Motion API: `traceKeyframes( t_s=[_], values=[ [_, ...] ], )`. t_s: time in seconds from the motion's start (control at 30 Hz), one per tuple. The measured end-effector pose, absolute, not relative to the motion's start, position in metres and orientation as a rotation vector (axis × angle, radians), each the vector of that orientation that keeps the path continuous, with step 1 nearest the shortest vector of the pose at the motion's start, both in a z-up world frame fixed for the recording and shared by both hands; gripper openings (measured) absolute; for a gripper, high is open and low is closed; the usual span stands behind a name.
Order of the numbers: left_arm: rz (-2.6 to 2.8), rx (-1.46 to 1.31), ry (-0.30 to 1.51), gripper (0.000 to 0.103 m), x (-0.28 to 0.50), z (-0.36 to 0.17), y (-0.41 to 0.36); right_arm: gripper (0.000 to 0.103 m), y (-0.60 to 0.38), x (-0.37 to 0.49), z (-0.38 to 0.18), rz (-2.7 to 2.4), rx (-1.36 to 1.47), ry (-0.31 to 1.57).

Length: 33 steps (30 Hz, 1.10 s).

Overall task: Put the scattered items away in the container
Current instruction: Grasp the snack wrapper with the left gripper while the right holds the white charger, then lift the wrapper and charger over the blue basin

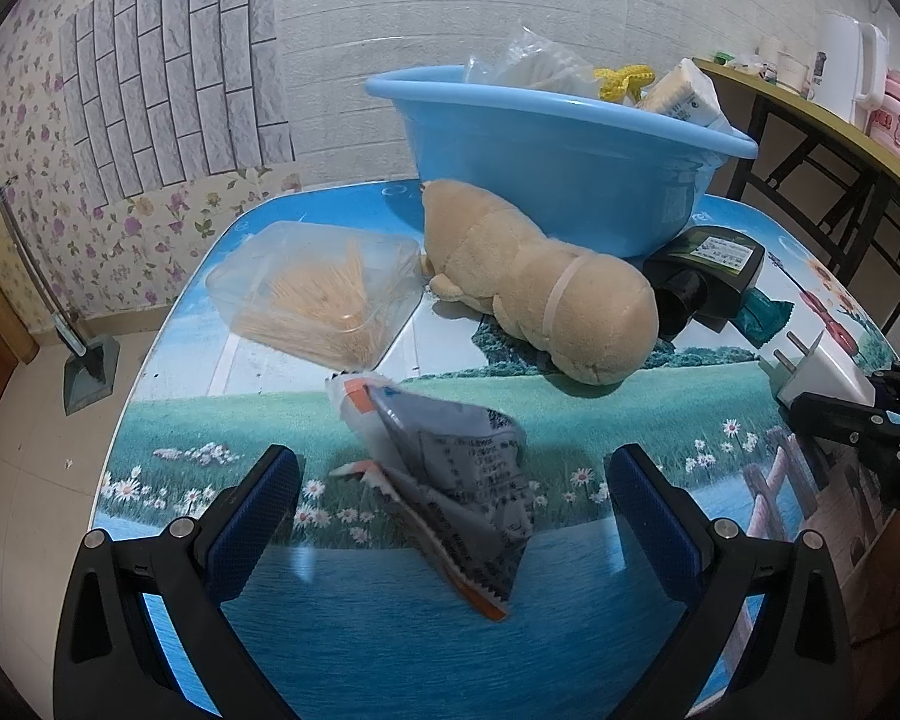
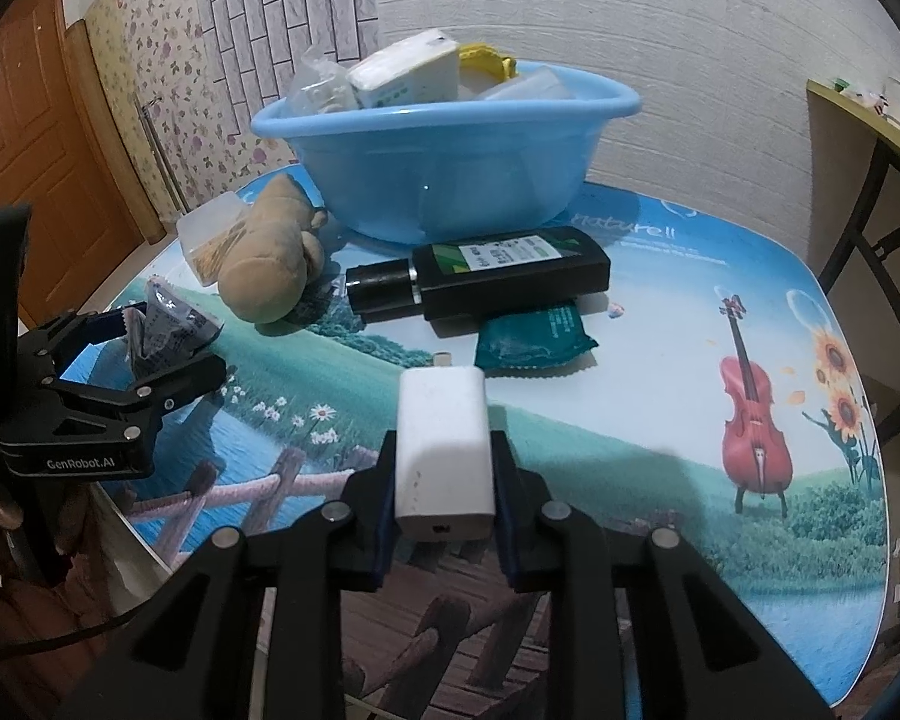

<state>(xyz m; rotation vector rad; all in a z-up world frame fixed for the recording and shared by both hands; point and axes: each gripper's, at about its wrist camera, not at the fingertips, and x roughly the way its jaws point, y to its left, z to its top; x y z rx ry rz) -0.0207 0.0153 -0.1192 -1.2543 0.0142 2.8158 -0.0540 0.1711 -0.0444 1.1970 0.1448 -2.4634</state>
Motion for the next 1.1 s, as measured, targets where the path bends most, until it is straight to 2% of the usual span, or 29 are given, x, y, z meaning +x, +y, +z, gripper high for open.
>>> traceKeyframes(
  t_s=[0.1,0.13,0.17,0.37,0.6,0.93,1.1],
  values=[
    [2.813,-1.251,0.005,0.102,-0.019,-0.119,0.012,0.026,0.173,-0.053,-0.044,-2.464,1.196,0.135],
    [2.818,-1.244,0.004,0.095,-0.018,-0.118,0.011,0.026,0.173,-0.054,-0.044,-2.463,1.197,0.133],
    [2.825,-1.235,0.0,0.084,-0.017,-0.117,0.01,0.026,0.173,-0.052,-0.044,-2.461,1.198,0.131],
    [2.804,-1.186,-0.006,0.042,-0.012,-0.113,0.006,0.026,0.172,-0.051,-0.043,-2.457,1.191,0.132],
    [2.778,-1.175,-0.069,0.04,-0.011,-0.107,0.004,0.025,0.175,-0.049,-0.035,-2.463,1.158,0.1],
    [2.787,-1.062,-0.114,0.04,-0.016,-0.051,0.001,0.025,0.174,-0.05,0.011,-2.504,0.989,0.069],
    [2.8,-0.978,-0.081,0.04,-0.032,-0.024,0.009,0.025,0.168,-0.062,0.03,-2.508,0.933,0.069]
  ],
)
